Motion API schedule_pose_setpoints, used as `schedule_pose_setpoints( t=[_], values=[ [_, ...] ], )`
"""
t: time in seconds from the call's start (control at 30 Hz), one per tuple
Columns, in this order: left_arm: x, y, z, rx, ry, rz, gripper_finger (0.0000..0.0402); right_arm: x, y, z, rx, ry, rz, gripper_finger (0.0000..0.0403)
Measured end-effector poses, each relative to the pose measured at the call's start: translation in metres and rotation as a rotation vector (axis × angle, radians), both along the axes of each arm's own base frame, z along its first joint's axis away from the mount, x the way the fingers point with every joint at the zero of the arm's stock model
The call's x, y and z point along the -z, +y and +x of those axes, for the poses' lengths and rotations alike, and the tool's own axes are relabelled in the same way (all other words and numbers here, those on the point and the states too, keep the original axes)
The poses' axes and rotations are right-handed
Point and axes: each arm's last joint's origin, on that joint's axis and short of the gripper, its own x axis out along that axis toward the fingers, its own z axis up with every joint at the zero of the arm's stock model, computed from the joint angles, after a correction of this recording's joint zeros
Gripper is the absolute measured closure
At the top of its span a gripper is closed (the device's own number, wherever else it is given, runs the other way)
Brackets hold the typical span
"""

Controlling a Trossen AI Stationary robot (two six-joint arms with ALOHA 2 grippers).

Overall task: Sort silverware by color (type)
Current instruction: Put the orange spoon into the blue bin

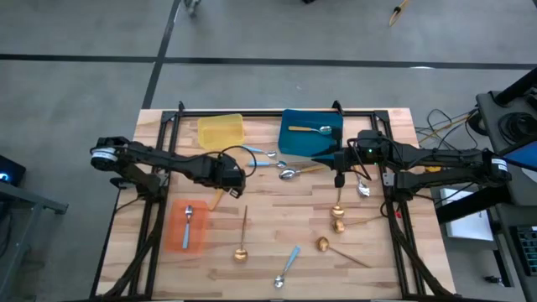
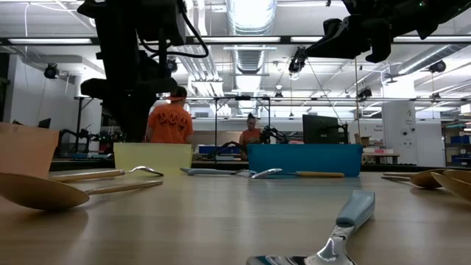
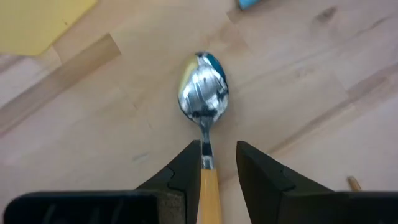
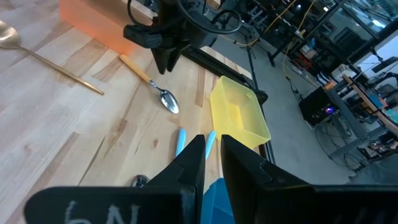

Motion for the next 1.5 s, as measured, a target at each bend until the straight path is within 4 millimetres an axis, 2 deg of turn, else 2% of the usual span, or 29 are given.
schedule_pose_setpoints(
  t=[0.7,1.0,1.17,1.5],
  values=[
    [0.001,0.001,0.001,-0.032,-0.030,0.008,0.0315,0.000,0.000,0.000,0.000,0.000,0.000,0.0360],
    [0.002,0.001,0.001,-0.045,-0.033,0.006,0.0254,0.000,0.000,0.000,0.000,0.000,0.000,0.0360],
    [0.009,0.001,-0.002,-0.072,-0.037,-0.002,0.0221,0.000,0.000,0.000,0.000,0.000,0.000,0.0360],
    [0.033,0.000,-0.006,-0.074,-0.111,-0.028,0.0212,0.000,0.000,0.000,0.000,0.000,0.000,0.0360]
  ],
)
